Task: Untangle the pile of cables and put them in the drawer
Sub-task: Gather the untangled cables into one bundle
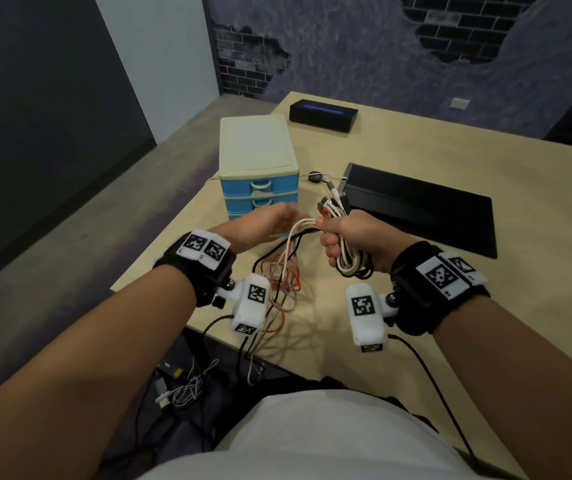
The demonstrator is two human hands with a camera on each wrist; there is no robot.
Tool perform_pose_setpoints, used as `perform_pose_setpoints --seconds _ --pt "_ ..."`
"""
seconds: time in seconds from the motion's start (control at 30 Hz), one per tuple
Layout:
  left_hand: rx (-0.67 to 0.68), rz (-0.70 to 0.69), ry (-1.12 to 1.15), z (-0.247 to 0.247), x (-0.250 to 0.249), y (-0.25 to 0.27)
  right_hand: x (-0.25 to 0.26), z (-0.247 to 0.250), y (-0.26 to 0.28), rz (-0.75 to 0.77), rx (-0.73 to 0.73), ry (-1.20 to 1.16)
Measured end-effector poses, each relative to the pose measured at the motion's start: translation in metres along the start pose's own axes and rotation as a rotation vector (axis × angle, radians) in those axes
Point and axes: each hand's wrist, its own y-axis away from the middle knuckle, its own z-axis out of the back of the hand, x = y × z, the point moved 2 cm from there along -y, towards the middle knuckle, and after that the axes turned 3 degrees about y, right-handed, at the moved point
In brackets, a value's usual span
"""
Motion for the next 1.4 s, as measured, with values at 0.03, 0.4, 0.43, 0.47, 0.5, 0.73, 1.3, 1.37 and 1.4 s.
perform_pose_setpoints --seconds 0.03,0.4,0.43,0.47,0.5,0.73,1.3,1.37,1.4 --pt "0.039 -0.031 0.038 -0.008 -0.01 0.0 0.001 0.0 0.0 0.01 0.014 0.004" --pt "0.187 -0.052 0.169 -0.027 -0.009 -0.003 0.004 0.028 0.003 0.167 -0.04 0.081" --pt "0.236 -0.01 0.176 -0.027 -0.008 -0.003 0.004 0.03 0.003 0.175 -0.051 0.079" --pt "0.279 0.031 0.158 -0.027 -0.006 -0.003 0.003 0.033 0.003 0.181 -0.066 0.064" --pt "0.309 0.062 0.136 -0.025 -0.003 -0.002 0.003 0.038 0.003 0.184 -0.083 0.04" --pt "0.364 0.07 0.335 -0.027 0.004 0.002 0.002 0.055 -0.001 0.207 -0.116 -0.01" --pt "0.334 0.129 0.704 -0.033 -0.003 0.012 0.006 0.055 -0.022 0.32 -0.115 0.157" --pt "0.36 0.107 0.743 -0.034 -0.004 0.015 0.005 0.054 -0.026 0.324 -0.13 0.162" --pt "0.374 0.092 0.744 -0.035 -0.005 0.017 0.003 0.053 -0.028 0.321 -0.136 0.155"
